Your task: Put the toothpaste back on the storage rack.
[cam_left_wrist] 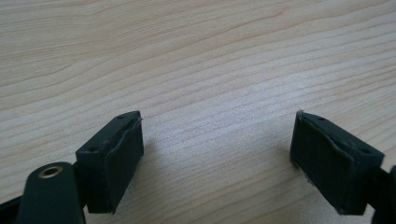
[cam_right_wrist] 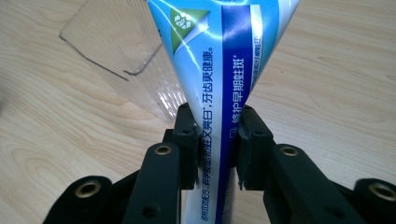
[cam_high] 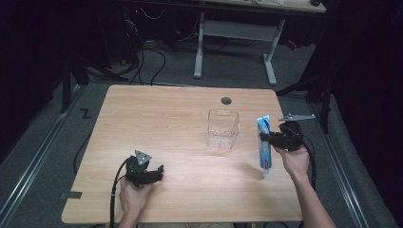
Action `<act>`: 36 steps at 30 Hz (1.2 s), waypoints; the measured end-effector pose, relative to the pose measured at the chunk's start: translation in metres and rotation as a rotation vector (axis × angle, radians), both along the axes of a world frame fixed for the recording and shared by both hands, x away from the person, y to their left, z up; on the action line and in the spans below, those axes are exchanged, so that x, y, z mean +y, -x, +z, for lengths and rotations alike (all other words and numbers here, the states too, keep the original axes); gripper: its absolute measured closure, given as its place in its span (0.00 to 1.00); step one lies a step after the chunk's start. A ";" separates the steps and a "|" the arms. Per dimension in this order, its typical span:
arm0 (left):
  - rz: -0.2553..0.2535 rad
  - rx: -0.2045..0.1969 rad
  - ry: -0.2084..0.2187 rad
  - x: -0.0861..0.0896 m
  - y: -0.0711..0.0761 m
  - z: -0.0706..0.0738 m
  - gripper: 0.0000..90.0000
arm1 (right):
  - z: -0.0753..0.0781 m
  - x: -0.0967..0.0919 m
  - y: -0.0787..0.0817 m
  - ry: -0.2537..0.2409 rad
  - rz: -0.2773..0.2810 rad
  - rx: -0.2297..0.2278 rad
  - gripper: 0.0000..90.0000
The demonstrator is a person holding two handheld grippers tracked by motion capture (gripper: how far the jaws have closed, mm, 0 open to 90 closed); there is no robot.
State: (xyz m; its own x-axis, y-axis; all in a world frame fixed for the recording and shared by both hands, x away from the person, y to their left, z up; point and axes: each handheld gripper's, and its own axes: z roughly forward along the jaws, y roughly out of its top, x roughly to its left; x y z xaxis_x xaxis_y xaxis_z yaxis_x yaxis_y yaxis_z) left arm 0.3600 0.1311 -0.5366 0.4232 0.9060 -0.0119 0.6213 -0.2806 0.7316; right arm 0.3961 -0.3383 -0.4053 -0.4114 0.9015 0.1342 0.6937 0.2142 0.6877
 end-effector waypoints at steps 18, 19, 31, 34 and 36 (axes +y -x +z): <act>0.000 0.000 0.001 0.000 0.001 0.000 0.20 | 0.015 0.012 0.003 -0.069 0.038 -0.055 0.81; 0.000 0.000 0.001 0.000 0.001 0.000 0.20 | 0.015 0.013 0.002 -0.068 0.043 -0.058 0.81; -0.004 -0.002 0.001 0.000 0.001 0.000 0.21 | 0.027 0.026 0.002 -0.099 0.083 -0.086 0.81; -0.005 -0.003 0.001 0.000 0.001 0.000 0.22 | 0.032 0.029 0.002 -0.108 0.092 -0.100 0.81; -0.009 -0.004 0.002 -0.001 0.002 0.000 0.22 | 0.035 0.031 0.001 -0.120 0.095 -0.110 0.81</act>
